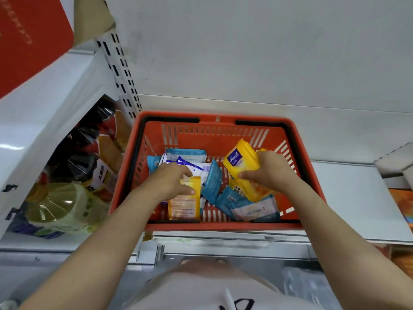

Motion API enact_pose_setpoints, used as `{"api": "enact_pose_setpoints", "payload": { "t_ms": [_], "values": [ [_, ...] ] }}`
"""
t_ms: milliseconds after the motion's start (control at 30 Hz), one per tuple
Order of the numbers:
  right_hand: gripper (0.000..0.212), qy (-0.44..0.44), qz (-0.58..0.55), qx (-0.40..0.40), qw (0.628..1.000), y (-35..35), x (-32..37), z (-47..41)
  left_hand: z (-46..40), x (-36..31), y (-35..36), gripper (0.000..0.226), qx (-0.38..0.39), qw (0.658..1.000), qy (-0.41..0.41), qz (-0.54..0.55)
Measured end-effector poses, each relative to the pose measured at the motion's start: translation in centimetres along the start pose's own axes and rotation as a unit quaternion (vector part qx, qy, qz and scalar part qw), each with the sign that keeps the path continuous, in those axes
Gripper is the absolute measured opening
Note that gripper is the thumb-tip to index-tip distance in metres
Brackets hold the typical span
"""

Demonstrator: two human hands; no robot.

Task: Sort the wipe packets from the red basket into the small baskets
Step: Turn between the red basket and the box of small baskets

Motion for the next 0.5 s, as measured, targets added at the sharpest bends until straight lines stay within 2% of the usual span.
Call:
{"api": "enact_pose_setpoints", "payload": {
  "t_ms": [133,300,433,500],
  "values": [
    [0.034,0.010,-0.123,0.039,0.992,-0.3,1.0,1.4,0.3,-0.2,0.0,0.014,0.008,0.998,0.016,0.068],
    [0.035,0.030,-0.238,0.045,0.970,-0.6,1.0,2.1,0.7,-0.2,-2.1,0.021,-0.117,0.970,0.041,0.210],
    [0.030,0.029,-0.397,0.069,0.915,-1.1,0.9,2.7,1.6,-1.6,-2.9,0.014,-0.091,0.901,0.044,0.423],
    [0.029,0.026,-0.449,0.087,0.889,-1.3,1.1,3.0,1.9,-2.4,-3.1,0.013,-0.101,0.883,0.060,0.454]
  ]
}}
Point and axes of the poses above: each hand's wrist, its own z-axis away from the middle knuckle, its own y-axis out of the palm, x = y × z, the point moved 1 cm from there along -z, towards the middle knuckle, and after that the axes turned 6 degrees about z, right-handed, at the moved point
